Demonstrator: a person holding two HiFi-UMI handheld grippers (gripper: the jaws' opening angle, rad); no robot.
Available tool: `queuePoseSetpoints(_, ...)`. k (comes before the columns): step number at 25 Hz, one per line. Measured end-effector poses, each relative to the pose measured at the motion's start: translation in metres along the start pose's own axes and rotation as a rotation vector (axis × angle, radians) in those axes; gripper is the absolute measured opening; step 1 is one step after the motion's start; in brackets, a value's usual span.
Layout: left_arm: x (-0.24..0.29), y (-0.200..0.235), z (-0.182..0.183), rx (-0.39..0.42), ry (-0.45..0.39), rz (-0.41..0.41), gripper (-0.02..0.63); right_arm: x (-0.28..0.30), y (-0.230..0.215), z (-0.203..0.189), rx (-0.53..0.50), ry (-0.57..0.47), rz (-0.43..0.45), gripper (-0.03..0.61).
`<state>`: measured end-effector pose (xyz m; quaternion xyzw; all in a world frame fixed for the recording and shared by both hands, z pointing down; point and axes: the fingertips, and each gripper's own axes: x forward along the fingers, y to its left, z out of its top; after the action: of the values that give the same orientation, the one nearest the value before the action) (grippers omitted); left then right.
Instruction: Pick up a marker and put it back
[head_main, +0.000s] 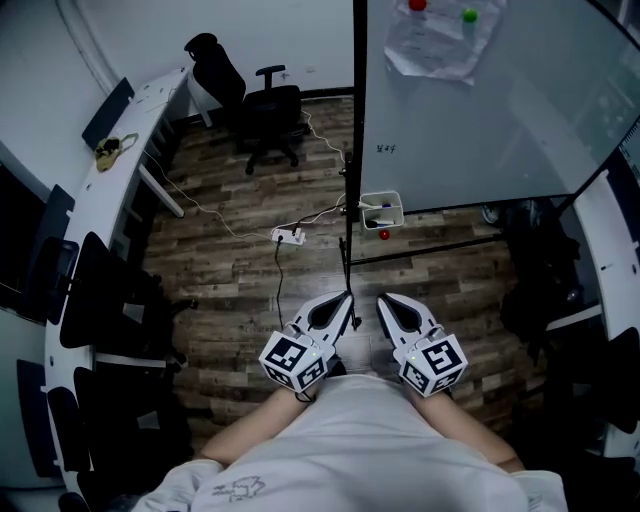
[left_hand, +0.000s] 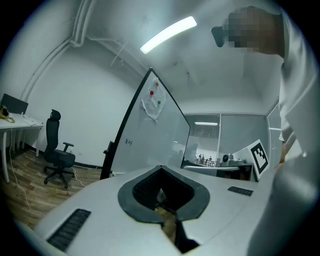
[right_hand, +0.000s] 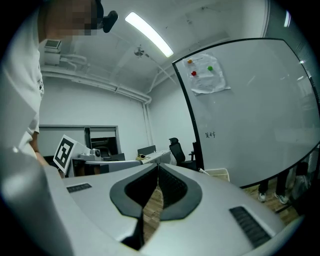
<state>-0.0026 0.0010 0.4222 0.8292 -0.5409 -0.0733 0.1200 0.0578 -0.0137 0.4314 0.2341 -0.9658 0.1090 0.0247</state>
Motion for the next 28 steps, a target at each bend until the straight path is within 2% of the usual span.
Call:
queuePoseSetpoints(5, 0.035, 0.003, 0.000, -0.013, 0.016, -0.060, 0.006, -0.002, -0.028, -0.004, 0.006, 0.011, -0.057, 0.012)
queuePoseSetpoints(13, 0.073, 0.020, -0.001, -0.022, 0.043, -0.128, 0.006, 0.021, -0.054, -0.010, 0.009, 0.045, -0.089, 0.012)
queuePoseSetpoints(19, 0.097, 0.049, 0.009, 0.004, 0.062, -0.179, 0.005, 0.059, -0.071, -0.003, -0.007, 0.053, -0.105, 0.012)
queuePoseSetpoints(28, 0.136, 0.117, 0.038, 0.047, 0.090, -0.275, 0.006, 0.138, -0.102, 0.024, -0.020, 0.021, -0.183, 0.012)
